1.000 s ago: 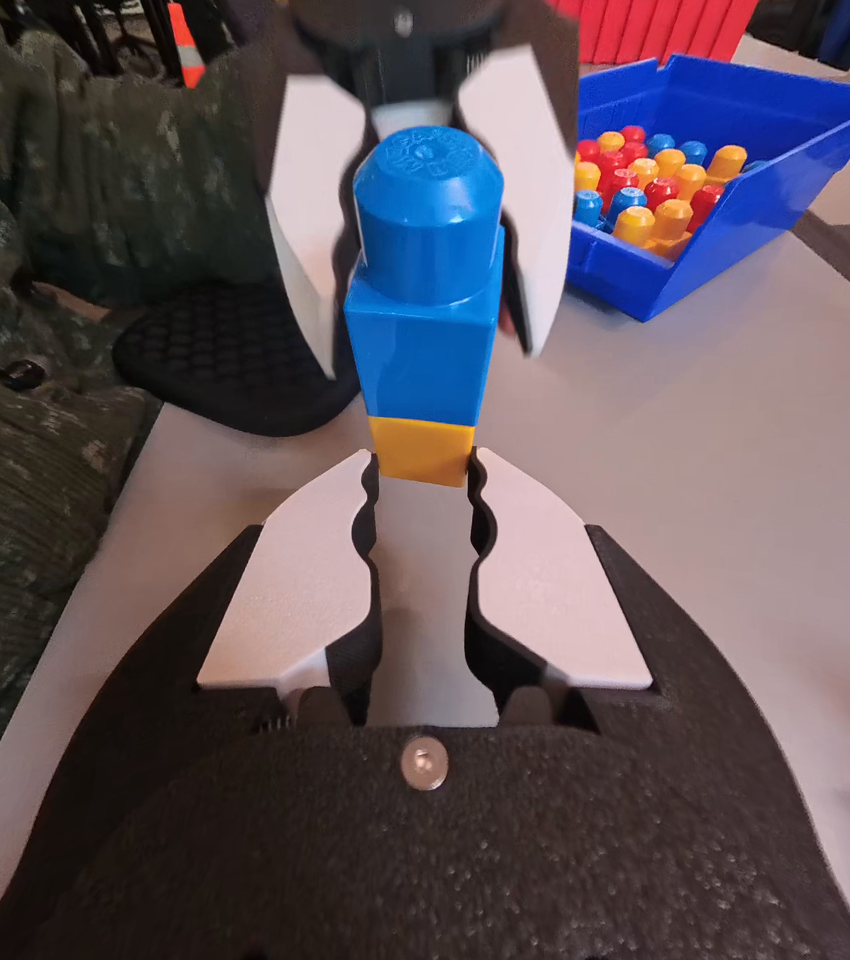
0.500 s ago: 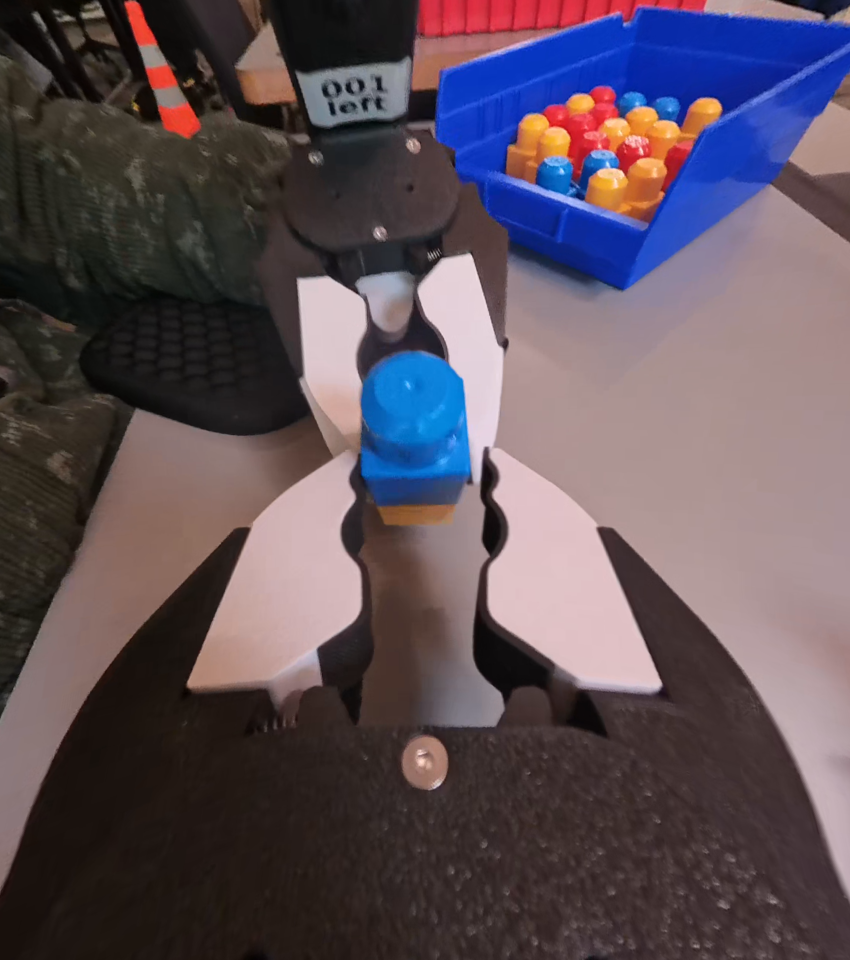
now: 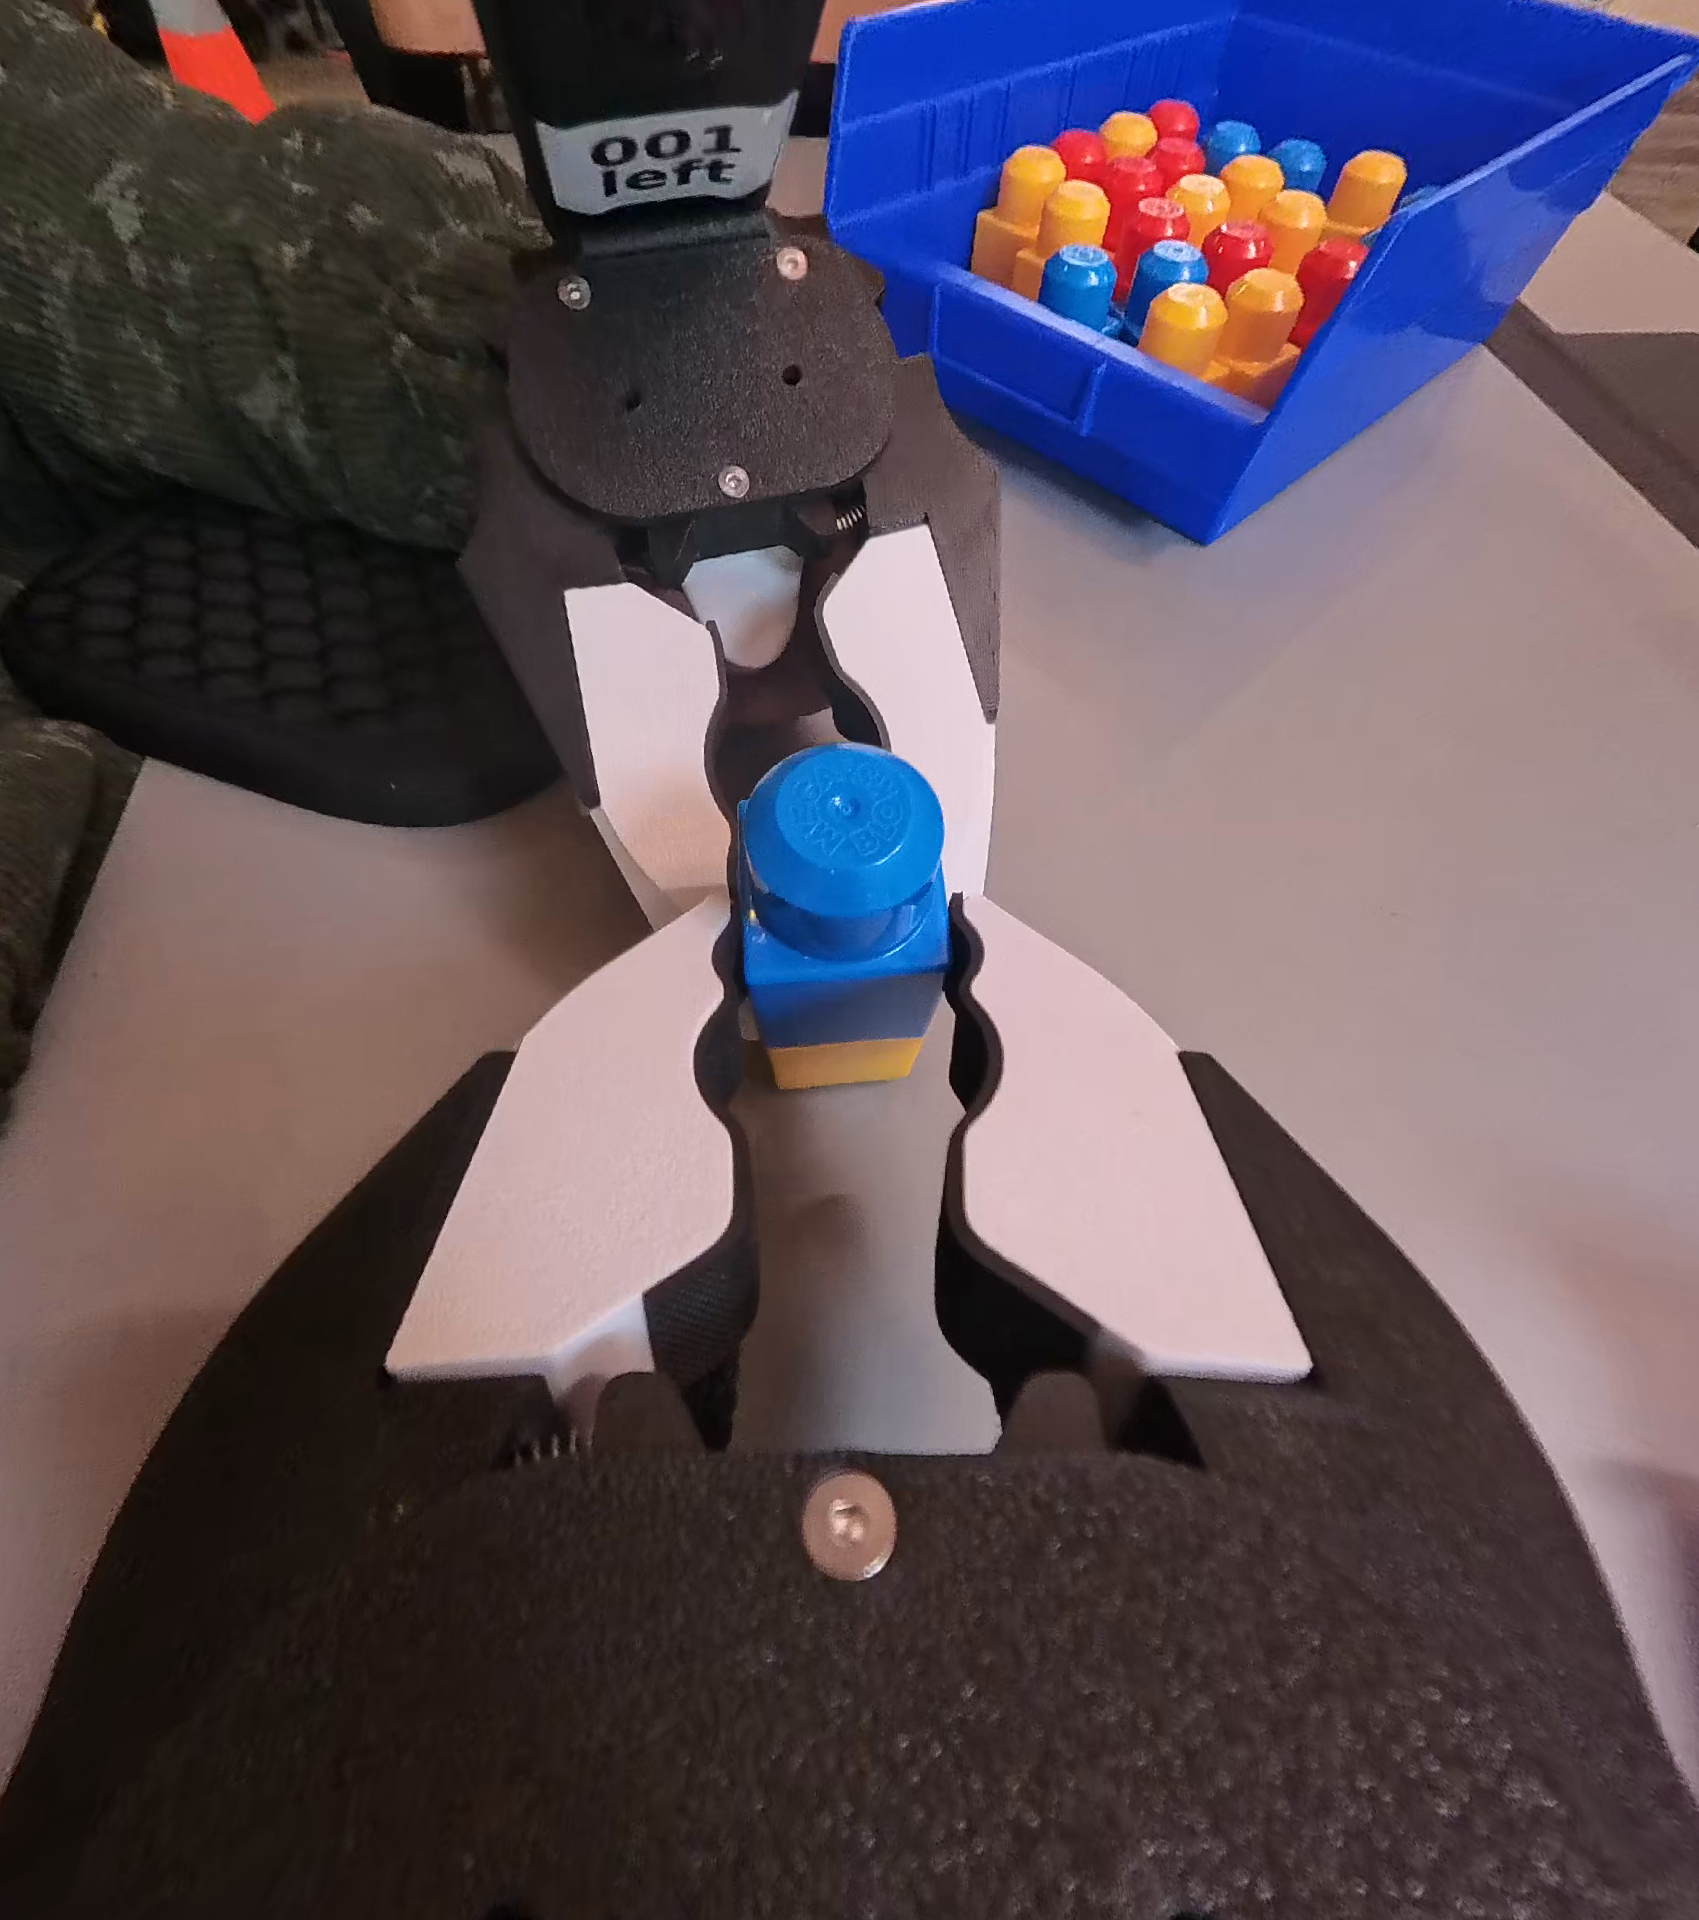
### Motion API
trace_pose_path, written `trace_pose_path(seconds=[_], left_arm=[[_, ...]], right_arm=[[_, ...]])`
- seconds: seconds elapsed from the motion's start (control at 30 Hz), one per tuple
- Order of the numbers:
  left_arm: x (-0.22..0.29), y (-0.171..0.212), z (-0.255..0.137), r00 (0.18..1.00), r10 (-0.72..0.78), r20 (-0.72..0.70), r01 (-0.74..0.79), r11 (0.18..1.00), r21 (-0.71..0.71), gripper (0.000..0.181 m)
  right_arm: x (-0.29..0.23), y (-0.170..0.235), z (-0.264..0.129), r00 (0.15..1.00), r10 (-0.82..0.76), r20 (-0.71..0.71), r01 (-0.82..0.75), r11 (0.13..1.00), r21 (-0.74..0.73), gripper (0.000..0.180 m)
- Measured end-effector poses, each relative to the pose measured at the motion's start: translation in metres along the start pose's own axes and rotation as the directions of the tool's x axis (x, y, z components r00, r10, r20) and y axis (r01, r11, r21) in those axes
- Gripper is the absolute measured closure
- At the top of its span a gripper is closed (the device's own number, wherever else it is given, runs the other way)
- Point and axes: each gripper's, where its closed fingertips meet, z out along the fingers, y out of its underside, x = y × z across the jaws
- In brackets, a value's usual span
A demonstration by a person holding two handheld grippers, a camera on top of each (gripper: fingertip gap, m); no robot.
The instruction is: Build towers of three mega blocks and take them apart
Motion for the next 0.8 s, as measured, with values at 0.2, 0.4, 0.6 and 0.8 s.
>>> trace_pose_path(seconds=[0.2,0.4,0.6,0.8], left_arm=[[-0.005,0.0,-0.015,0.999,-0.034,-0.021,0.034,0.999,0.003,0.126],[-0.094,-0.033,-0.122,0.879,-0.094,0.467,0.032,0.99,0.138,0.149],[-0.164,0.051,-0.233,0.597,-0.294,0.746,0.45,0.893,-0.008,0.145],[-0.16,0.11,-0.233,0.526,-0.332,0.783,0.649,0.752,-0.117,0.135]], right_arm=[[0.0,0.004,0.001,1.0,-0.009,0.009,0.009,0.999,-0.054,0.143],[0.019,0.009,0.003,0.995,0.006,-0.102,-0.016,0.995,-0.101,0.142],[0.025,0.005,0.001,0.991,0.019,-0.132,-0.028,0.998,-0.064,0.129],[0.029,-0.004,-0.007,0.989,0.057,-0.135,-0.057,0.998,0.006,0.128]])
